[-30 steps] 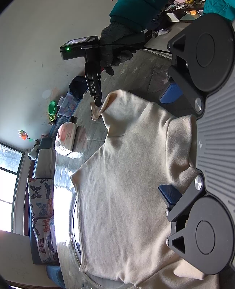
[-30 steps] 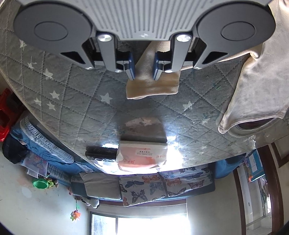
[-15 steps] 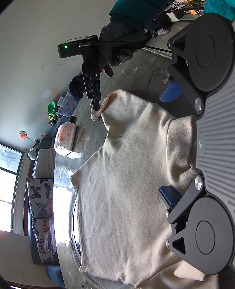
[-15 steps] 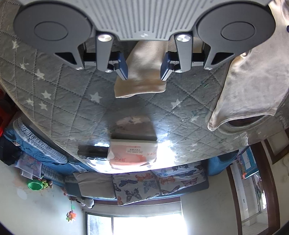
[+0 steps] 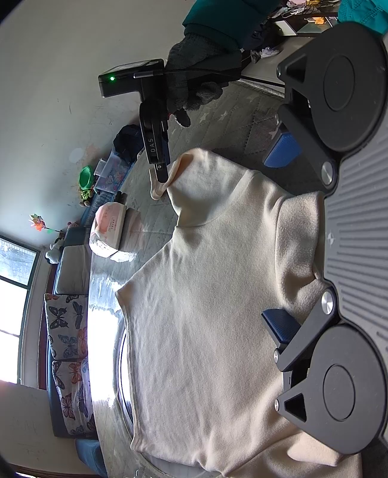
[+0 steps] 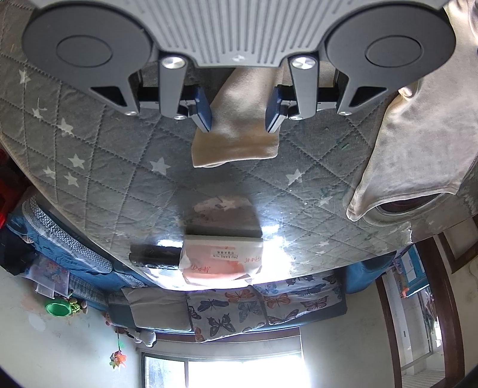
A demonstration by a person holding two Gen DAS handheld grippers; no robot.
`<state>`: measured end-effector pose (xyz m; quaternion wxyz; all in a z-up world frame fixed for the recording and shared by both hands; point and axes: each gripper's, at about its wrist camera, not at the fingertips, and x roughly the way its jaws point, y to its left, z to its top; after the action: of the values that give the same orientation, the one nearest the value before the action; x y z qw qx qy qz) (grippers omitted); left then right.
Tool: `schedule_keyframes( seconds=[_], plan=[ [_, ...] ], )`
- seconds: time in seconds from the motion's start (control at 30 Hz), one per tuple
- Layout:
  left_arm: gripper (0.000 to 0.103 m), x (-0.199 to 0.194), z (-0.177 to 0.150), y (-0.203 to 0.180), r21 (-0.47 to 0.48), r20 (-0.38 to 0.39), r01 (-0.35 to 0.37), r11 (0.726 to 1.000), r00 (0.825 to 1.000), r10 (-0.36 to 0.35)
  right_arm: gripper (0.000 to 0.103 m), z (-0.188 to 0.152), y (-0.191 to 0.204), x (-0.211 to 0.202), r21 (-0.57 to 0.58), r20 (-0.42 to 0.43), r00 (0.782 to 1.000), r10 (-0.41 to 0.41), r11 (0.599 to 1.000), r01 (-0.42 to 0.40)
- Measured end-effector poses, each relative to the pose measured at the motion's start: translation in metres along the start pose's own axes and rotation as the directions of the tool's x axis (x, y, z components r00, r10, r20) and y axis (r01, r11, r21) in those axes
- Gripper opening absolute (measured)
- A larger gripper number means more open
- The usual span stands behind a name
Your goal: Fold clothes
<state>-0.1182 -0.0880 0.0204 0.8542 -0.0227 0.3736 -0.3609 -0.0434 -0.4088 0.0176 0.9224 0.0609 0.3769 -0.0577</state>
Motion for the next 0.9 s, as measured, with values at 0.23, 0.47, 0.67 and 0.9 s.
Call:
schedule_keyframes(
  seconds=[0.23,0.47,0.67,0.9],
  plan=[
    [0.103,0.0009,0.0007,-0.0009,0.001,-0.003,-0.004,1.000,1.000,0.004,0.040,-0.0030,0.0000,0.0030,-0.013,-0.007,1.000,-0.007,1.000,0.007],
    [0.103,0.0014,0.0008,-0.0016,0.002,-0.005,-0.007,1.000,1.000,0.007,0.040,-0.0034,-0.0034,0.0038,-0.006,-0.008,1.000,-0.013,1.000,0.012],
    [0.103,0.0017,0.0009,-0.0017,0.001,-0.006,-0.009,1.000,1.000,0.009,0.040,-0.0034,-0.0048,0.0046,-0.007,-0.008,1.000,-0.013,1.000,0.013],
    [0.103,0.0023,0.0011,-0.0022,0.001,-0.007,-0.011,1.000,1.000,0.011,0.040,-0.0029,-0.0043,0.0042,-0.023,-0.007,1.000,-0.027,0.999,0.027]
  ],
)
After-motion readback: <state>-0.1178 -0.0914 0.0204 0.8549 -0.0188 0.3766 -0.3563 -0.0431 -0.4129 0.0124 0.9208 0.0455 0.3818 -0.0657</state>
